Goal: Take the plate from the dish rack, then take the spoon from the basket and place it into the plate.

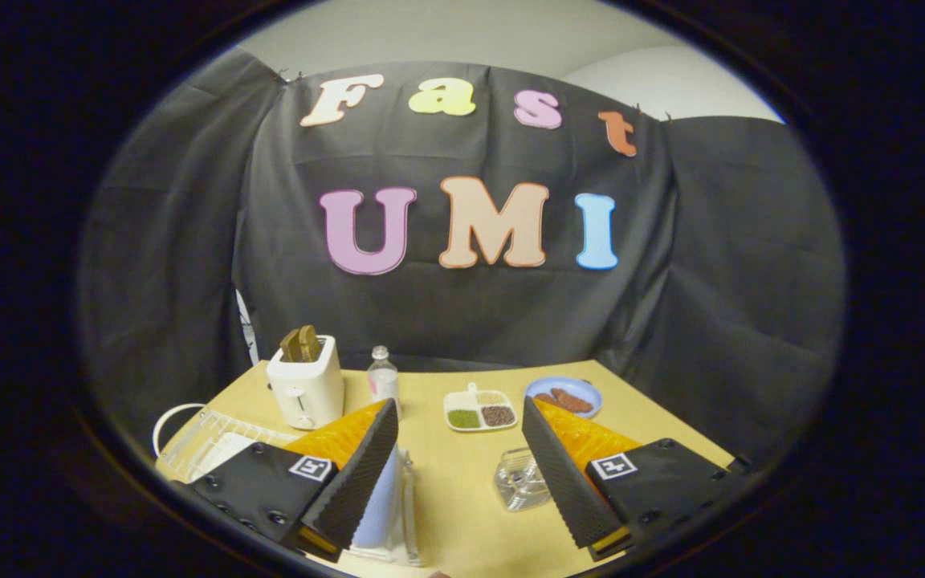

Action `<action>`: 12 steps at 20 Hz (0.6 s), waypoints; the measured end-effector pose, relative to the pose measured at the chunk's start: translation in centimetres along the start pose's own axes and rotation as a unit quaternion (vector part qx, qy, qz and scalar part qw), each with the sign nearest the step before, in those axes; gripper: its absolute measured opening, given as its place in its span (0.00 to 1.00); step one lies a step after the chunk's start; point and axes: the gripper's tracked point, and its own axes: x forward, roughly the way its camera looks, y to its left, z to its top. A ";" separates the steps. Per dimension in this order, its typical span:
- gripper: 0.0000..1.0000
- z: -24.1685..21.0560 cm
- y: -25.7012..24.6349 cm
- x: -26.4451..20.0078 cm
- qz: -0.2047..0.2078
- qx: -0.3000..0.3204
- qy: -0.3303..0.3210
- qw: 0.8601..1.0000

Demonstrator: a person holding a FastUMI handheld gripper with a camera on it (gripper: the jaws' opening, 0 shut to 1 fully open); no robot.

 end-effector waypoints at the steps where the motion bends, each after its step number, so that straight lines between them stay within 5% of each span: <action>1: 1.00 -0.8 1.0 0.4 0.000 0.001 0.021 1.000; 6: 1.00 -5.8 1.7 1.1 -0.044 -0.020 0.107 0.993; 12: 1.00 -10.7 2.8 2.3 -0.045 -0.015 0.173 0.984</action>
